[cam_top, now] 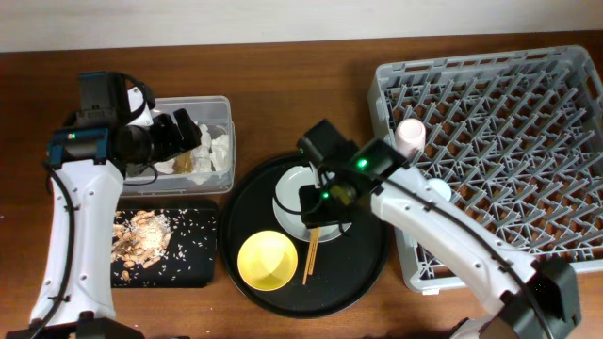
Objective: Sort waste into correct bins and load items into the dishwasher rack
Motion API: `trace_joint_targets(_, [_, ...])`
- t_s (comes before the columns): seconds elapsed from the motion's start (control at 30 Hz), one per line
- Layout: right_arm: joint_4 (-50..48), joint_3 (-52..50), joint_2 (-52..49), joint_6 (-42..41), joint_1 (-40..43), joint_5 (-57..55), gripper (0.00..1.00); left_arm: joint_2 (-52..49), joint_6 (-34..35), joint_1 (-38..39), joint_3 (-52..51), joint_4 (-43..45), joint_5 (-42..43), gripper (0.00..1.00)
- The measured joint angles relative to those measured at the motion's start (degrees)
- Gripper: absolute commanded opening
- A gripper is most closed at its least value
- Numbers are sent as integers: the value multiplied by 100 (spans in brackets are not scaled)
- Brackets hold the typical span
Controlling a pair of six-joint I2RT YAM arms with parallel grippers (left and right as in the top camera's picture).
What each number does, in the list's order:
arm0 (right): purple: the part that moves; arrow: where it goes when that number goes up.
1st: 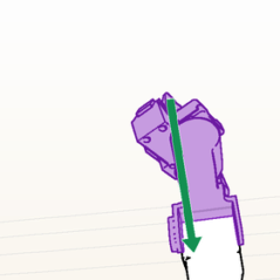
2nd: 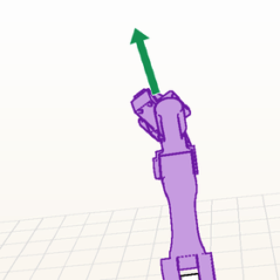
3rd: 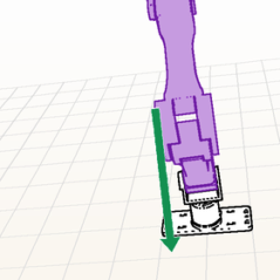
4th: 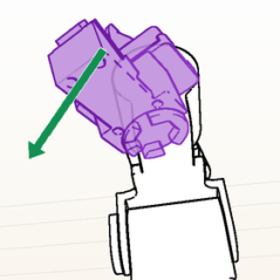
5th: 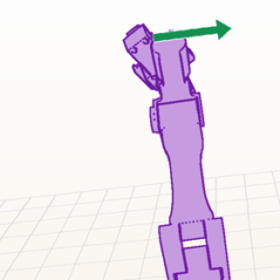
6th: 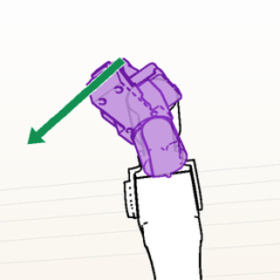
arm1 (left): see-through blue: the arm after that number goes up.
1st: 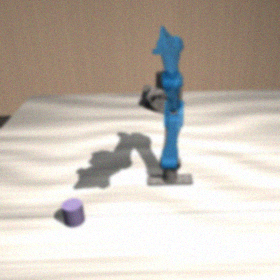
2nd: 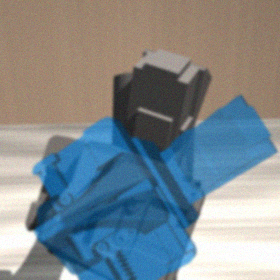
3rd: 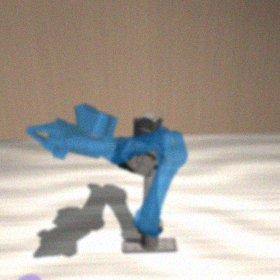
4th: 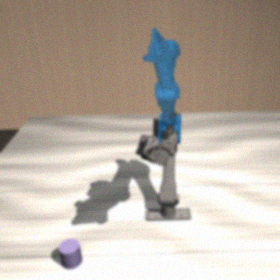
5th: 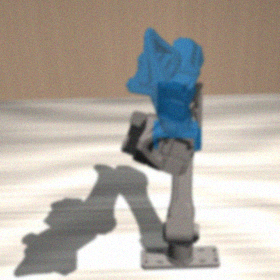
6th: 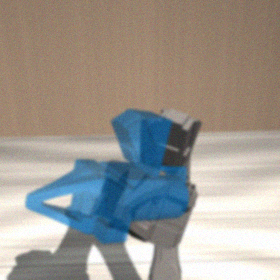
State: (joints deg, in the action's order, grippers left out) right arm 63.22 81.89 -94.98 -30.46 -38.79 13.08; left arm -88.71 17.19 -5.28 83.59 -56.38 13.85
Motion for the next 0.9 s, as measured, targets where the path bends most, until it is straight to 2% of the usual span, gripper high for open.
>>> trace_joint_targets(0.07, [-632, -505, -20, -490, -81, -304, 39, 0, 0, -2, 0, 0, 4, 99])
trace_joint_targets(0.17, [-1554, -1342, -87, -863, -79, -597, 24, 0, 0, 0, 0, 2, 2, 99])
trace_joint_targets(0.3, [-1980, -1871, -109, -1462, -79, -1182, 15, 0, 0, 0, 0, 2, 0, 99])
trace_joint_targets(0.67, [-2409, -1875, -647, -1888, -79, -1373, 17, 0, 0, 0, 0, 0, 0, 99])
trace_joint_targets(0.7, [-2437, -1875, -647, -1888, -79, -1373, 17, 0, 0, 0, 0, 2, 2, 99])
trace_joint_targets(0.73, [-2448, -1875, -647, -1899, -79, -1370, 22, 0, 0, 0, 0, 2, 2, 99])
trace_joint_targets(0.9, [-2538, -1875, -647, -1906, -79, -1351, 22, 0, 0, 0, 0, 0, 0, 99])
